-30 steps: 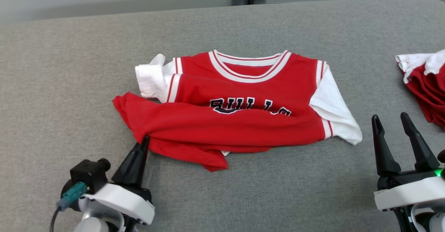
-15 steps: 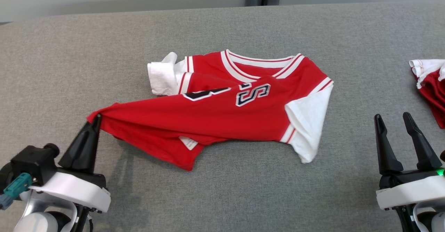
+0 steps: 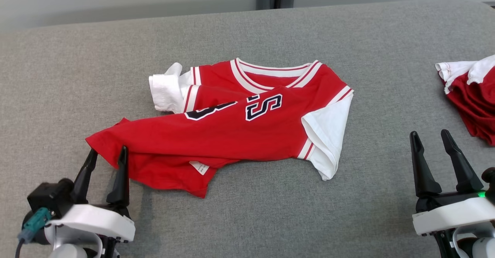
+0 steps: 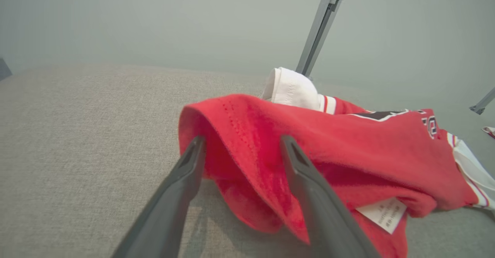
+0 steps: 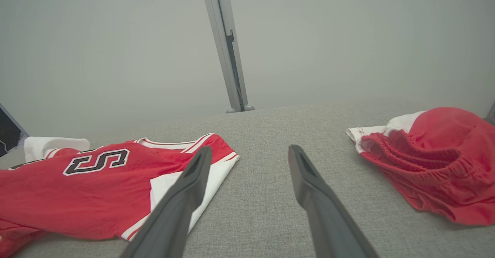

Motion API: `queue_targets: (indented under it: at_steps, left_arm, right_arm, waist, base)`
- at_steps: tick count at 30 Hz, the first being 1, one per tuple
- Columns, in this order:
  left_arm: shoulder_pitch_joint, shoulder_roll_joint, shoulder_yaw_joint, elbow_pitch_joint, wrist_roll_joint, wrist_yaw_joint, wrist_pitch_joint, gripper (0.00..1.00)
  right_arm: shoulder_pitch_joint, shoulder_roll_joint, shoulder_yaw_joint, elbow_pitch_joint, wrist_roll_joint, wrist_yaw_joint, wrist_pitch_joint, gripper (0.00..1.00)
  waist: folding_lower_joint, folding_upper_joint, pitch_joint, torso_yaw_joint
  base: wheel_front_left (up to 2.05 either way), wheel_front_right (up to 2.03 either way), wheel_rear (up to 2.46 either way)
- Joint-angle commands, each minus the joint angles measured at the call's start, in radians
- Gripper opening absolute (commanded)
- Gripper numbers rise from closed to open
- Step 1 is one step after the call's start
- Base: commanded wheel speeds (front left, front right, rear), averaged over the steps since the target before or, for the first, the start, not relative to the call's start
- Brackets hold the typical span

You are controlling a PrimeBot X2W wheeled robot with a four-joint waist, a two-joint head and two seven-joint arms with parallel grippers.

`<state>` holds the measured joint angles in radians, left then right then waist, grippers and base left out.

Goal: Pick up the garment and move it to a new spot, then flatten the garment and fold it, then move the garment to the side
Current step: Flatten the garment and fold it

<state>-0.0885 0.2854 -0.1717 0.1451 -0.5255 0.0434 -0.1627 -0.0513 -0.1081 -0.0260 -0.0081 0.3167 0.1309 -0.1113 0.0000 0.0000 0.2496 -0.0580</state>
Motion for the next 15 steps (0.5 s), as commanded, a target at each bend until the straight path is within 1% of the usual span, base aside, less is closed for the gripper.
queue_targets:
  at_steps: [1,5,9,15]
  left_arm:
    - [0.001,-0.006,0.006,0.012,-0.003,0.004,-0.019,1.0]
    - [0.022,-0.028,0.012,0.052,0.006,0.023,-0.054,1.0]
    - [0.042,-0.028,0.028,0.07,0.018,0.042,-0.077,1.0]
    - [0.071,-0.035,0.043,0.025,0.049,0.057,-0.096,1.0]
  right_arm:
    - [0.004,-0.007,-0.005,0.005,0.005,0.0,-0.005,1.0]
    - [0.012,-0.011,-0.01,0.005,-0.002,0.0,-0.001,1.0]
    - [0.019,-0.015,-0.017,0.0,-0.007,0.0,0.005,1.0]
    - [0.038,-0.019,-0.022,-0.005,-0.017,0.0,0.014,1.0]
  waist:
    - [0.0,0.0,-0.007,0.001]
    - [0.0,0.0,-0.026,0.011]
    - [0.0,0.0,-0.046,0.026]
    - [0.0,0.0,-0.081,0.039]
  base:
    - [0.0,0.0,0.0]
    - [0.0,0.0,0.0]
    - [0.0,0.0,0.0]
    - [0.0,0.0,0.0]
